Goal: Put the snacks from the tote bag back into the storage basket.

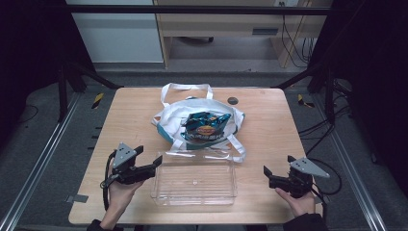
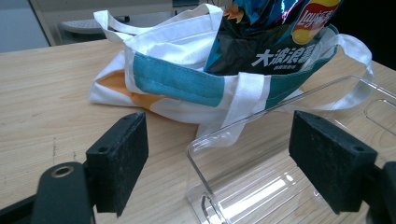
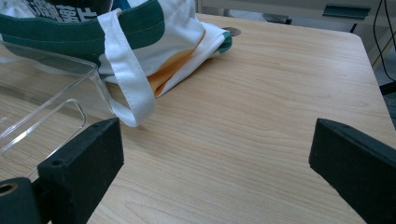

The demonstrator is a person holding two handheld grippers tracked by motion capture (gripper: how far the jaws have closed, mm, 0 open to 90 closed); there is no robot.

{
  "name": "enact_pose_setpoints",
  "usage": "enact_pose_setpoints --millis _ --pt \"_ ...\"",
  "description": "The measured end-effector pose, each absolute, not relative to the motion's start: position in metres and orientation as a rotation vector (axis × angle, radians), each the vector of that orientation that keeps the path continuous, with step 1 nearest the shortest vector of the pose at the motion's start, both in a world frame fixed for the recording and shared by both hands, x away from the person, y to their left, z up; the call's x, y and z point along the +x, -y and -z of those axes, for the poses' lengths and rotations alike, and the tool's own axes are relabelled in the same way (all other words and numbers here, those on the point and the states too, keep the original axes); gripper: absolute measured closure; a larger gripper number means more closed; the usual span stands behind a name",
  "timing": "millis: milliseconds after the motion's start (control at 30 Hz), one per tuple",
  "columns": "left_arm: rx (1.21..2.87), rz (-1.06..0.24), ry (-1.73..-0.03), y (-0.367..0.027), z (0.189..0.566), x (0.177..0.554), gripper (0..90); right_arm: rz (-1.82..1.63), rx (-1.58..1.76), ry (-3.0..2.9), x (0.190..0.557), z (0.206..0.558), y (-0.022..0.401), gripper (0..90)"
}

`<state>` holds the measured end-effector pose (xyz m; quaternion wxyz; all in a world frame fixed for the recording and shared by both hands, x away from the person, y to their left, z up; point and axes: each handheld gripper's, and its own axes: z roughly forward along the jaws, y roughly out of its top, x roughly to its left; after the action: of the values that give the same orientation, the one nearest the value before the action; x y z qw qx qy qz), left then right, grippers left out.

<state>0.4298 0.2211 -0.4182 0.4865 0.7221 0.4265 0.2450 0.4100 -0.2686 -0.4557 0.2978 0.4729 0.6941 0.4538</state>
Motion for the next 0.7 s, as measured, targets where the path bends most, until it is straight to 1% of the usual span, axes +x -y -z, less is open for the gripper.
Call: enact_pose_setpoints --millis 700 --pt "1.768 -0.614 -0.997 -0.201 0.406 0.443 20.1 -1.183 1.255 -1.842 0.411 0.457 0.266 3.6"
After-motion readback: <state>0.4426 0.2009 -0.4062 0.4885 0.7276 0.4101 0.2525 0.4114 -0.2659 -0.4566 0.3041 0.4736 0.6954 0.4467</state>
